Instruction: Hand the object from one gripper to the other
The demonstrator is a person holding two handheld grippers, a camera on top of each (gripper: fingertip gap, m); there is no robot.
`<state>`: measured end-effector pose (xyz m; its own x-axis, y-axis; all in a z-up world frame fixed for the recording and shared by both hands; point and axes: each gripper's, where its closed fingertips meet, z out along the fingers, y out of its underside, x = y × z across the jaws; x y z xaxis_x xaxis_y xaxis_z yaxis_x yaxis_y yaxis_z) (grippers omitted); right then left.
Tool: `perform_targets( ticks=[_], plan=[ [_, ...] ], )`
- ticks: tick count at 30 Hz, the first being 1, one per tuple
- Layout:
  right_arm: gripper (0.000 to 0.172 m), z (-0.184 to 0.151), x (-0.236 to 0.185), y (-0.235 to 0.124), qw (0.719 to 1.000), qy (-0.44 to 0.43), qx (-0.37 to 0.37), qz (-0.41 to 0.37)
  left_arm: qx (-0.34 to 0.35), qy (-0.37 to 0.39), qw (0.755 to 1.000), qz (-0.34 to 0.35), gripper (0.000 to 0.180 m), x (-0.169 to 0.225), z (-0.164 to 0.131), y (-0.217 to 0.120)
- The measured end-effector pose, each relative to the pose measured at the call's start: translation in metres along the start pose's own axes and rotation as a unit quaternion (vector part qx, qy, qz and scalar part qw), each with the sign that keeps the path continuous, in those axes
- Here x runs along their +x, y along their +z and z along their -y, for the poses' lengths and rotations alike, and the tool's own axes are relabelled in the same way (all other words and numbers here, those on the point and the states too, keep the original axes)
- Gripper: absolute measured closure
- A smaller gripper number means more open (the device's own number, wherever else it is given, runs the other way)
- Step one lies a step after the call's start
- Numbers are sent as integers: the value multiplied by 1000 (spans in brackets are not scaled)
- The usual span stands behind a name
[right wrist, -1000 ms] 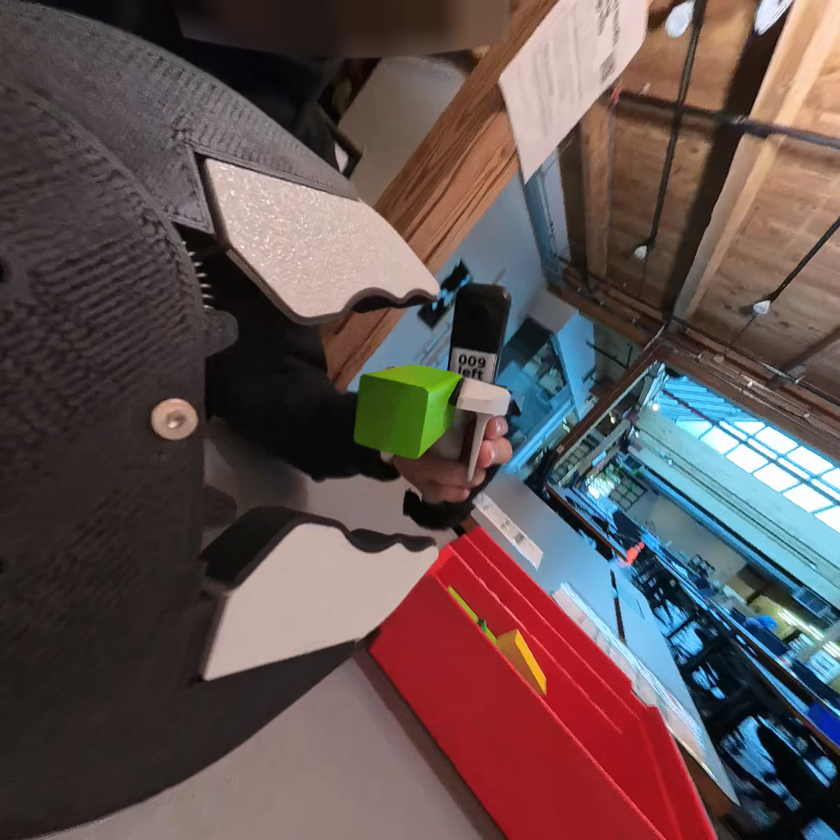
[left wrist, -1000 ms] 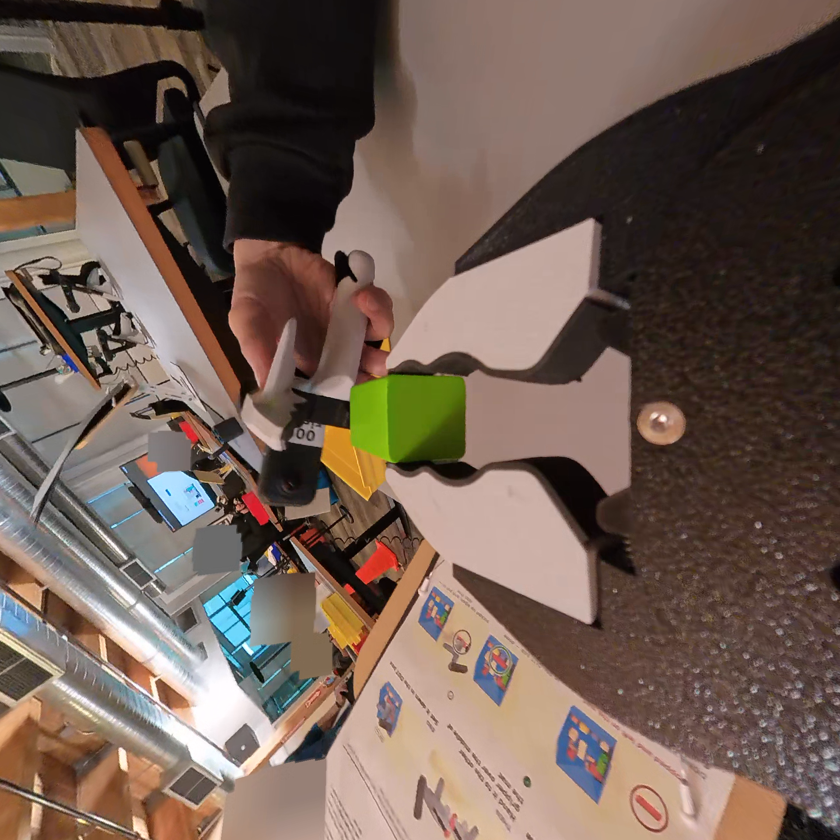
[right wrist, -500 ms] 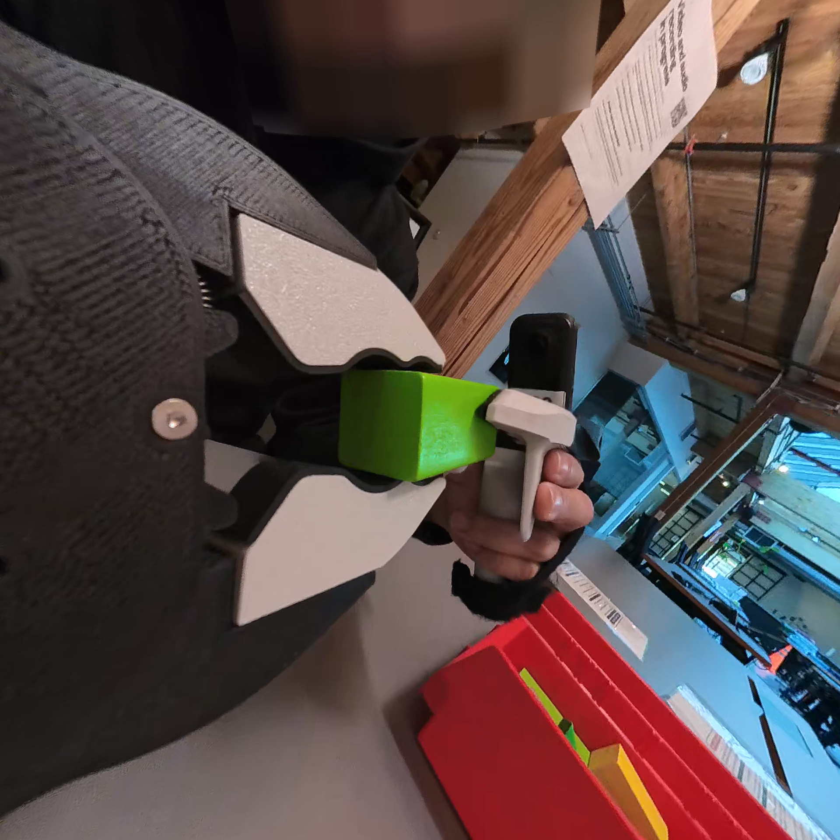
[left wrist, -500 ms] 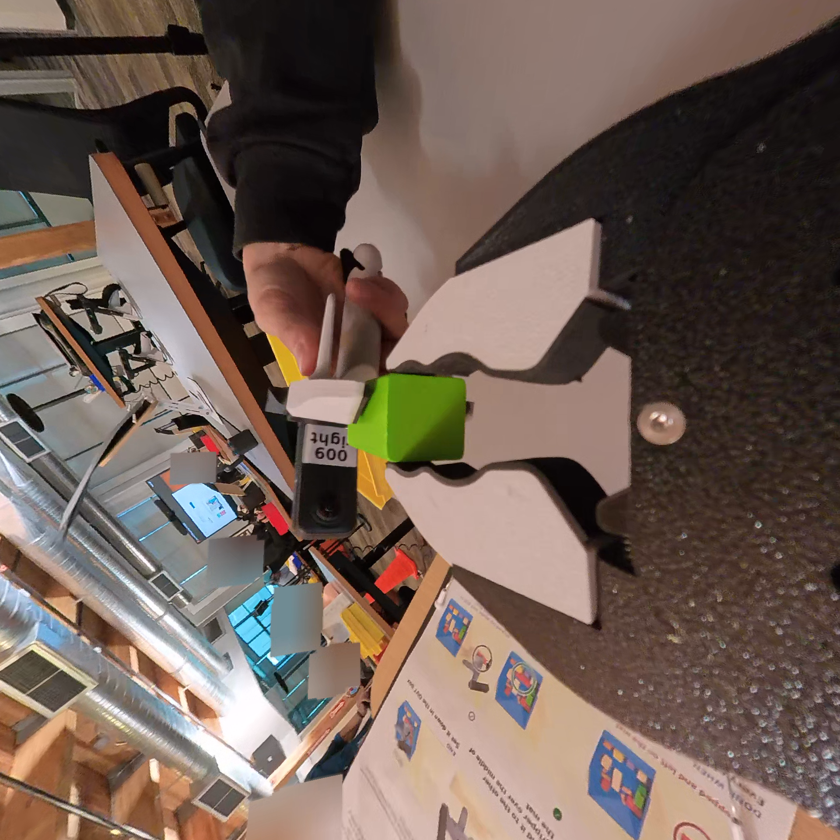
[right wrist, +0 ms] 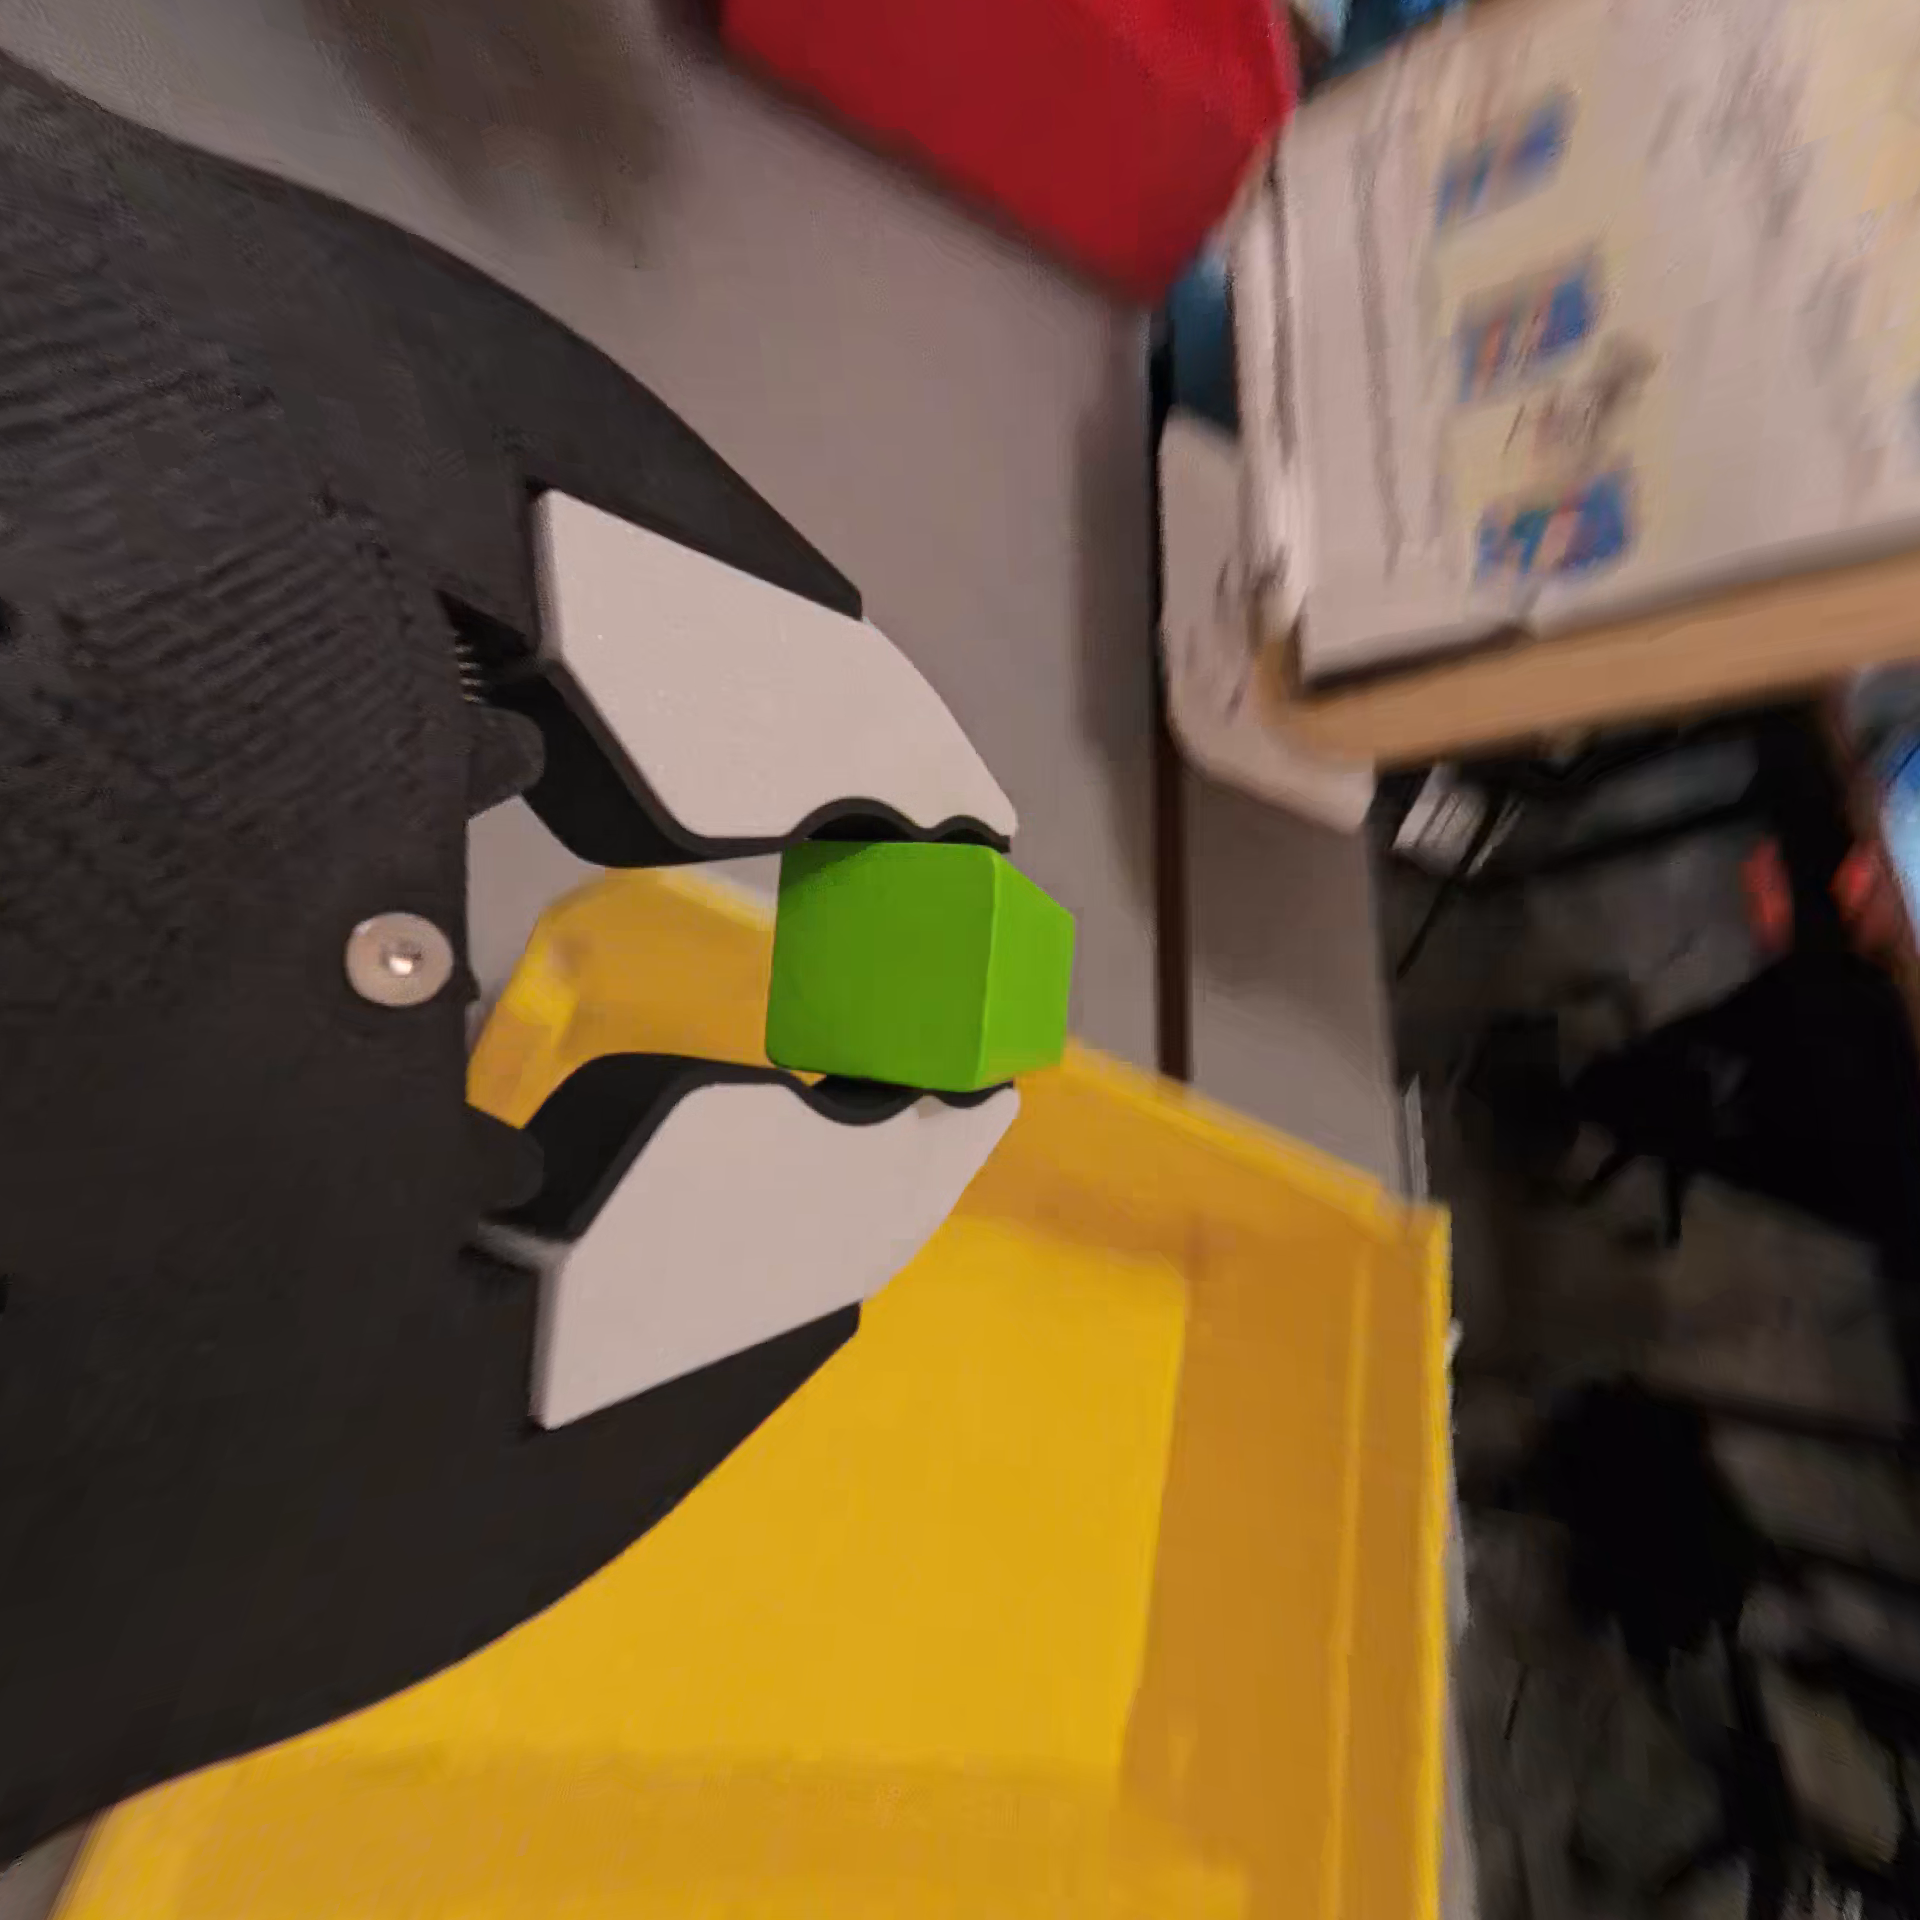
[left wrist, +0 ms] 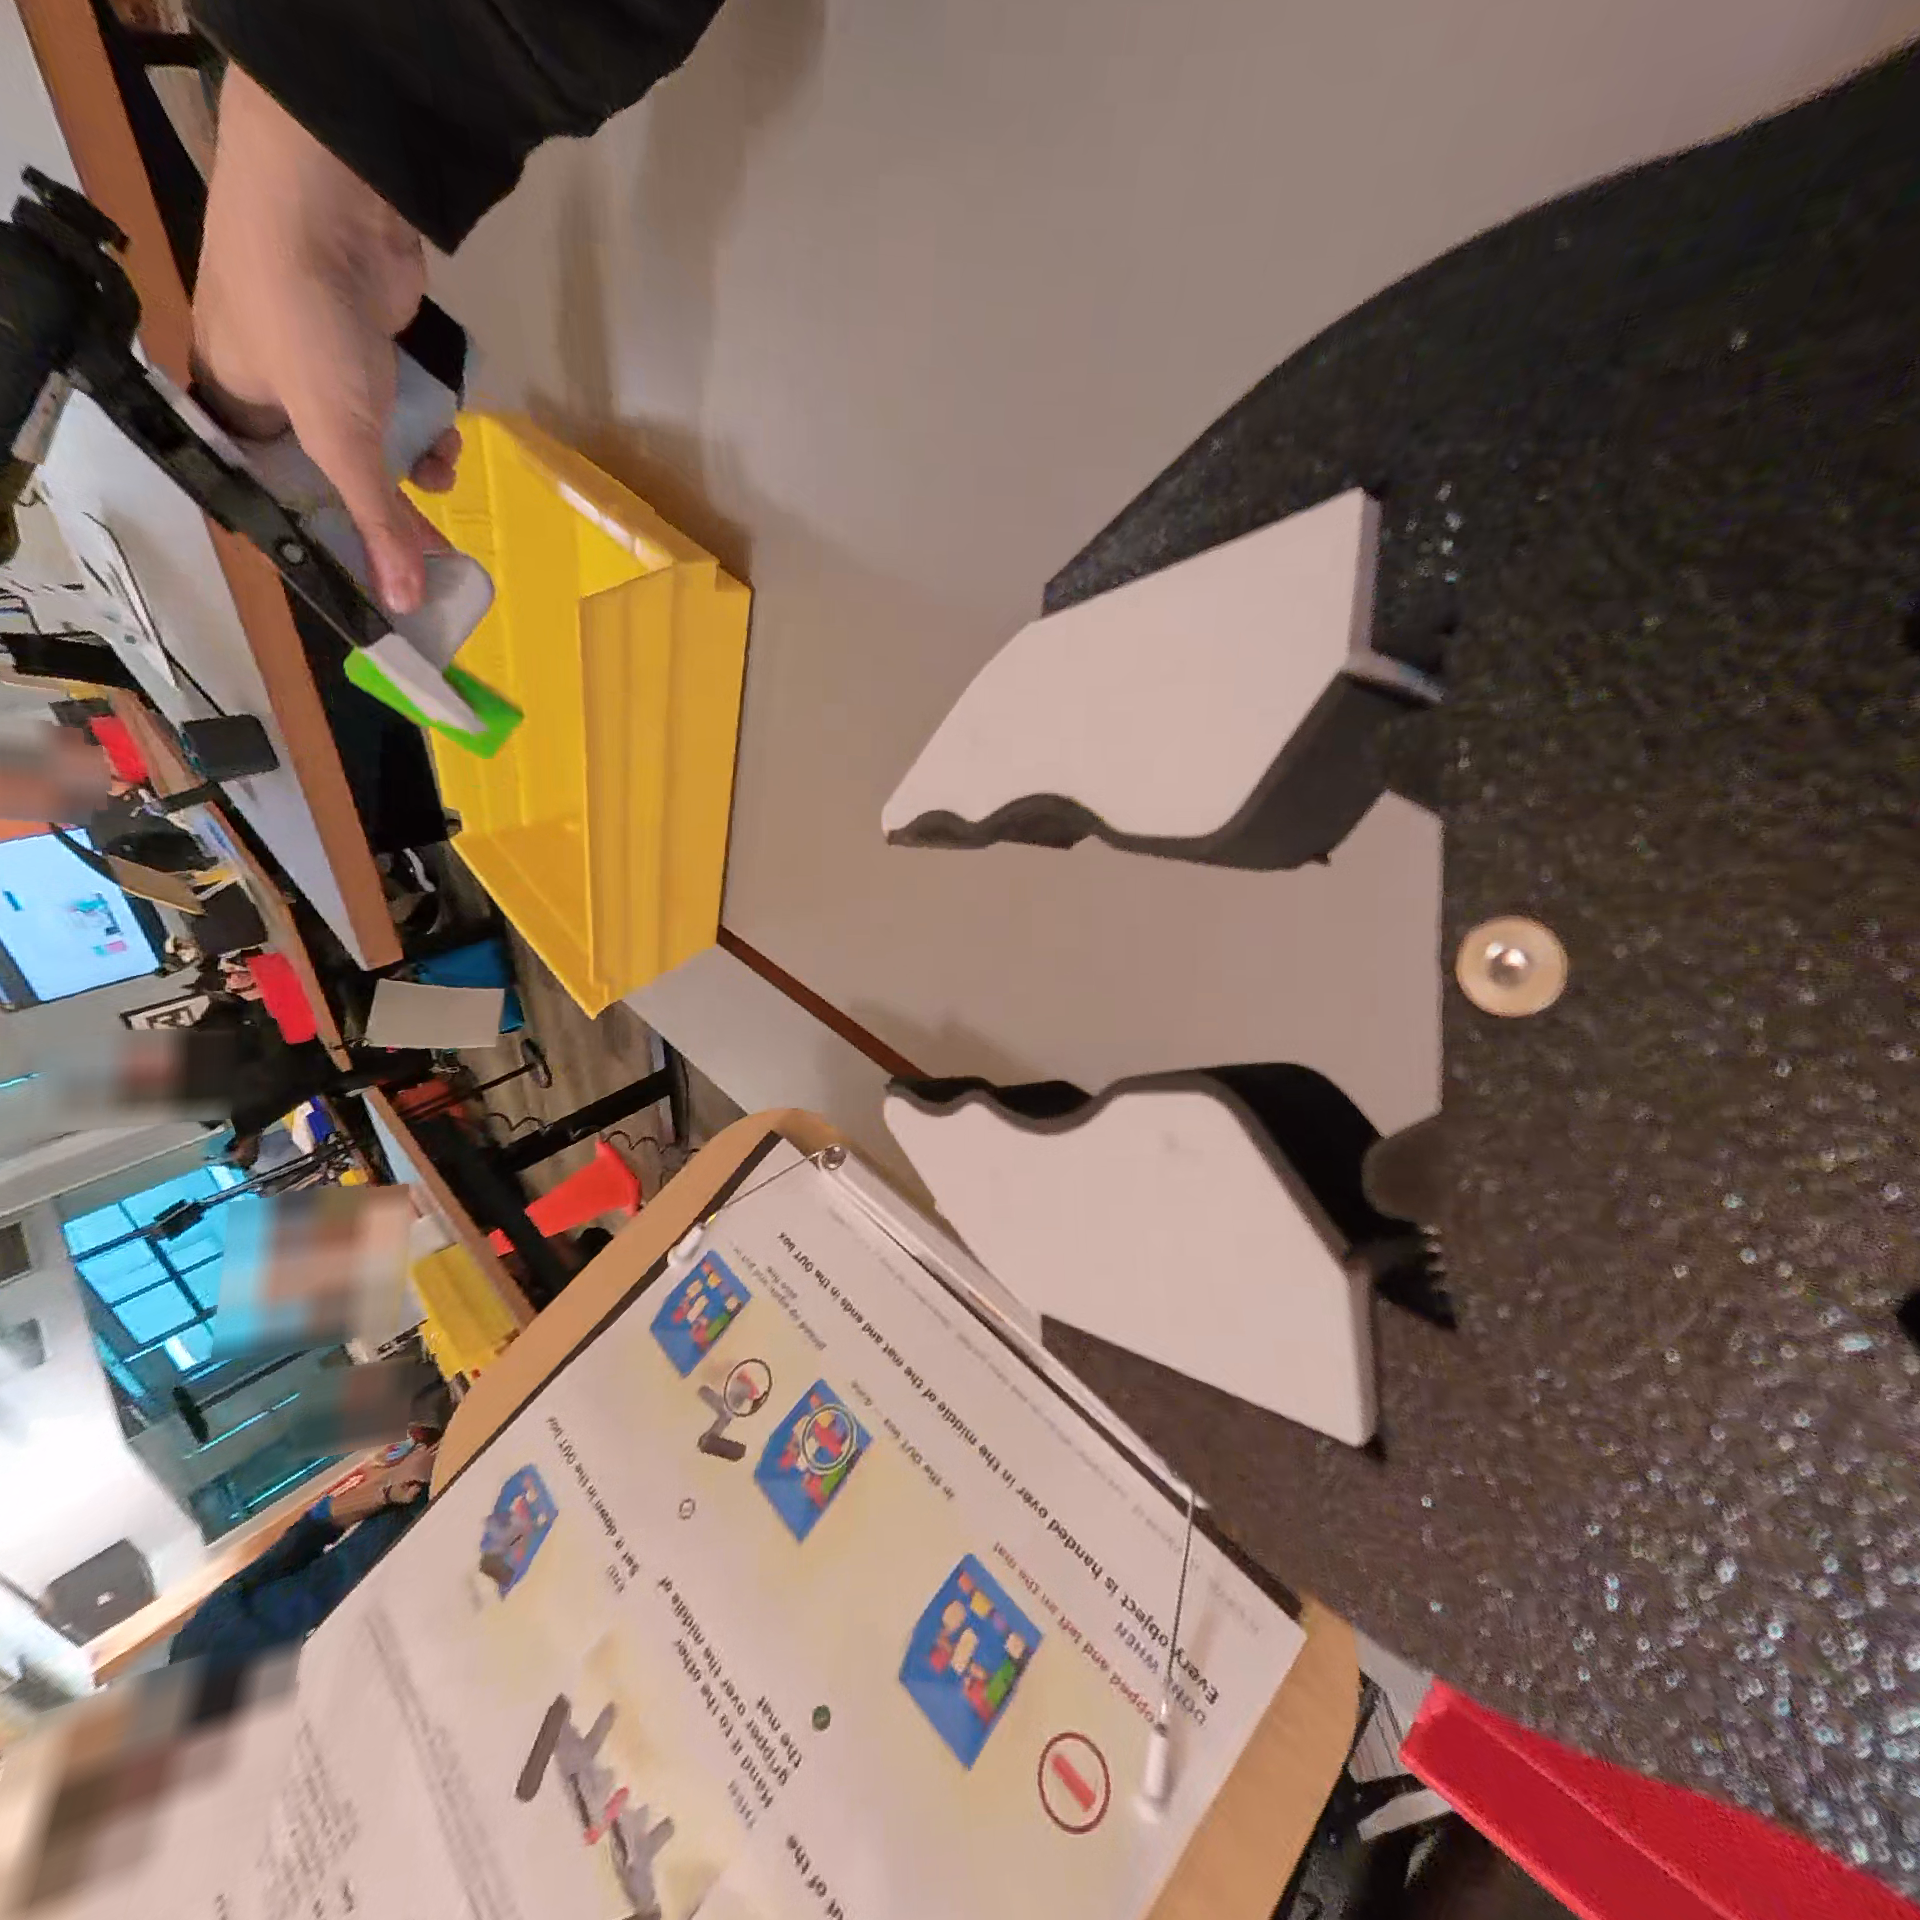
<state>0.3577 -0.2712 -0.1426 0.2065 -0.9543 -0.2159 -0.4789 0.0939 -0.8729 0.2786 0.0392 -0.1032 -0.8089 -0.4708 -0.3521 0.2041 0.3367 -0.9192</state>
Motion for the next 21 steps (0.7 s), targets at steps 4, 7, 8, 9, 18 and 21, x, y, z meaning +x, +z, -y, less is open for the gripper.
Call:
perform_targets(
  ticks=[4,7,8,9,18,21],
  plan=[
    [131,-49,46,14,995,5,-90,-43,-28,11,1000,-8,141,5,-10,6],
    [131,-80,49,30,986,-13,-164,-38,-45,16,999,-16,141,9,-17,11],
    [131,-84,47,33,984,-18,-173,-37,-49,17,998,-19,141,10,-19,12],
    [131,-85,45,36,984,-23,-174,-36,-52,18,998,-21,141,11,-21,13],
    [104,-53,48,16,983,-74,-135,-104,-54,-13,998,-2,139,0,-23,8],
    [98,-23,29,4,985,-106,-77,-115,-69,-42,996,37,139,-18,-25,-6]
  ],
)
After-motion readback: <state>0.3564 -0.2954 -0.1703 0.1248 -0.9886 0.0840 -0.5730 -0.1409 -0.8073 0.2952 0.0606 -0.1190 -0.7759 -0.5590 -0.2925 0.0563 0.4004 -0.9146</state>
